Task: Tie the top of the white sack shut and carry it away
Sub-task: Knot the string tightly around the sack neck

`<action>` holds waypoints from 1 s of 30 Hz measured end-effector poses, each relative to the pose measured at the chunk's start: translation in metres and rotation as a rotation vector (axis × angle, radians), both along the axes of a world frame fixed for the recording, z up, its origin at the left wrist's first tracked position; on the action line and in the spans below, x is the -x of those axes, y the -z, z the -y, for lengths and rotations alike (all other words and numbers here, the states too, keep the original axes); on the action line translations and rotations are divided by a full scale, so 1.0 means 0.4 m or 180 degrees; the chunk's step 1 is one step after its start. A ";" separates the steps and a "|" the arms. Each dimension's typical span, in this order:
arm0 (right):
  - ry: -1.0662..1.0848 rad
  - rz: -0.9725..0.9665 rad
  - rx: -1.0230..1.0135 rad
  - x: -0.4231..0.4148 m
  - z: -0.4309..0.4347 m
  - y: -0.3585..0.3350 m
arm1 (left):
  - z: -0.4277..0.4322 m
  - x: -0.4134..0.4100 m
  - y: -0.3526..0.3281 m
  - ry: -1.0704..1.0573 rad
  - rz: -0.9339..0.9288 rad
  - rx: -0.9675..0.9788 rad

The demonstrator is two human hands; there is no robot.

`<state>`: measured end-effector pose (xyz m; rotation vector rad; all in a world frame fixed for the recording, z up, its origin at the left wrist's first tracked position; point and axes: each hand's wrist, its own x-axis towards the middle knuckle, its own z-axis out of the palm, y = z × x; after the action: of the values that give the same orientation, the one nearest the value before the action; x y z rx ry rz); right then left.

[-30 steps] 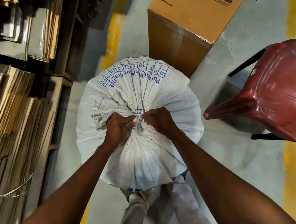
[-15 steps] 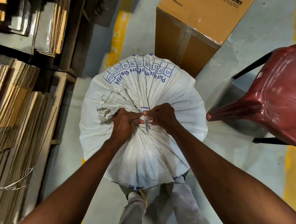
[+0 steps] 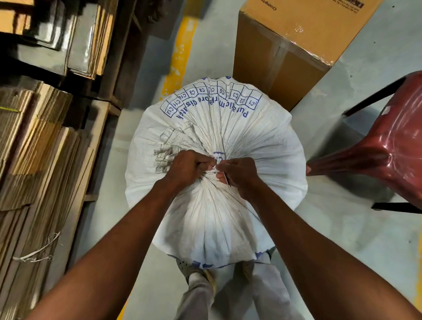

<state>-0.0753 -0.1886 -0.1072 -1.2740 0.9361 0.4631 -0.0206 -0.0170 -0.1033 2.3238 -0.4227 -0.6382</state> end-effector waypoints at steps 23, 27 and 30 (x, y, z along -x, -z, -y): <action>0.0076 -0.0184 -0.0525 -0.005 0.042 -0.032 | 0.027 -0.049 -0.030 -0.0374 -0.0063 -0.0668; 0.0023 -0.0211 -0.0555 0.001 0.058 -0.031 | 0.004 -0.048 -0.030 -0.0359 0.0150 -0.0580; 0.0182 -0.0261 -0.0592 -0.003 0.057 -0.028 | 0.006 -0.046 -0.040 -0.0172 0.0253 -0.0527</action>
<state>-0.0743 -0.2115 -0.0959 -1.0640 0.9724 0.5479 -0.0023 -0.0196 -0.0872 2.5154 -0.3537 -0.5752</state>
